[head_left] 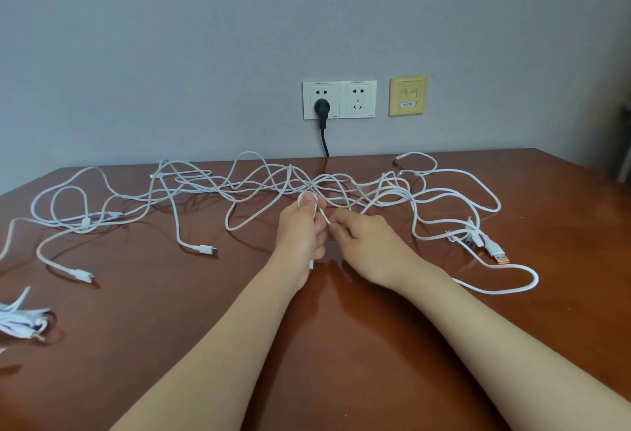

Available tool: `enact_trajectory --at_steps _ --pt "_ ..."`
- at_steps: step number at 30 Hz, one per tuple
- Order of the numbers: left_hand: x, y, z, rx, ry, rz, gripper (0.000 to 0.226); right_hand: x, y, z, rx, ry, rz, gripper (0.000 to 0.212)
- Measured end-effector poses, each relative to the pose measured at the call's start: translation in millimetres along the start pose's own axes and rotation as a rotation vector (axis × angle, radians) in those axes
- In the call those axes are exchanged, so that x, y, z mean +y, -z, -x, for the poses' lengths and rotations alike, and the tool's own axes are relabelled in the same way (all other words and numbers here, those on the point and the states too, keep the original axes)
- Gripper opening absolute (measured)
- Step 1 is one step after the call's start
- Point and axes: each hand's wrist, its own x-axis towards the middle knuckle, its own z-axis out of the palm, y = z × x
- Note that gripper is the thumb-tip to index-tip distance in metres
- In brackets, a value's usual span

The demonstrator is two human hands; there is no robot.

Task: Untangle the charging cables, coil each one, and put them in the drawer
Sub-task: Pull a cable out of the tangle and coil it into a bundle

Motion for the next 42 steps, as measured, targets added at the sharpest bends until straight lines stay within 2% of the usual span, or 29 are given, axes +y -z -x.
enact_trajectory --at_steps 2,5,7,9,11,14,17,20,23,26,29,31,38,42 --pt "-1.9 1.0 -2.1 0.062 -0.095 -0.188 0.038 -1.9 0.2 1.7 -0.025 -0.007 0.059 0.015" --pt "-5.0 4.6 -2.8 0.143 -0.333 -0.614 0.038 -3.3 -0.4 2.8 -0.035 -0.008 0.122 0.018" --pt "-6.7 7.0 -2.1 0.147 -0.393 -0.741 0.037 -3.5 -1.1 1.9 -0.043 -0.009 0.137 0.019" --pt "-7.6 7.8 -3.1 0.152 -0.387 -0.767 0.037 -2.6 -2.1 1.1 -0.045 -0.012 0.144 0.019" --pt "-7.2 7.3 -5.3 0.16 -0.315 -0.653 0.036 -1.9 -2.7 1.1 -0.046 -0.015 0.164 0.019" --pt "-2.8 8.2 -8.6 0.175 -0.105 -0.2 0.035 -1.3 -0.7 1.6 -0.06 -0.035 0.19 0.017" --pt "2.4 13.3 -10.3 0.126 0.024 0.187 0.036 -2.4 1.8 2.8 -0.087 -0.063 0.196 0.02" --pt "5.6 14.6 -10.0 0.107 0.102 0.401 0.039 -3.9 3.6 2.4 -0.114 -0.07 0.225 0.024" --pt "7.8 18.5 -13.2 0.12 0.126 0.422 0.041 -6.1 10.7 3.3 -0.188 -0.063 0.235 0.032" --pt "9.6 23.1 -16.8 0.119 0.104 0.321 0.04 -8.4 21.6 6.6 -0.217 -0.042 0.235 0.029" --pt "9.1 20.9 -13.6 0.095 0.089 0.155 0.04 -9.8 31.2 7.2 -0.103 -0.024 0.05 0.02" --pt "8.1 17.7 -10.7 0.055 0.109 0.087 0.039 -9.5 33.8 6.0 -0.053 0.006 -0.073 0.023" --pt "8.7 3.9 -0.7 -0.005 0.172 -0.021 0.052 -16.3 30.5 8.2 -0.131 0.071 -0.329 0.024" --pt "7.2 -1.2 4.6 -0.157 0.218 -0.014 0.064 -18.3 24.3 8.7 -0.072 0.058 -0.443 0.018"
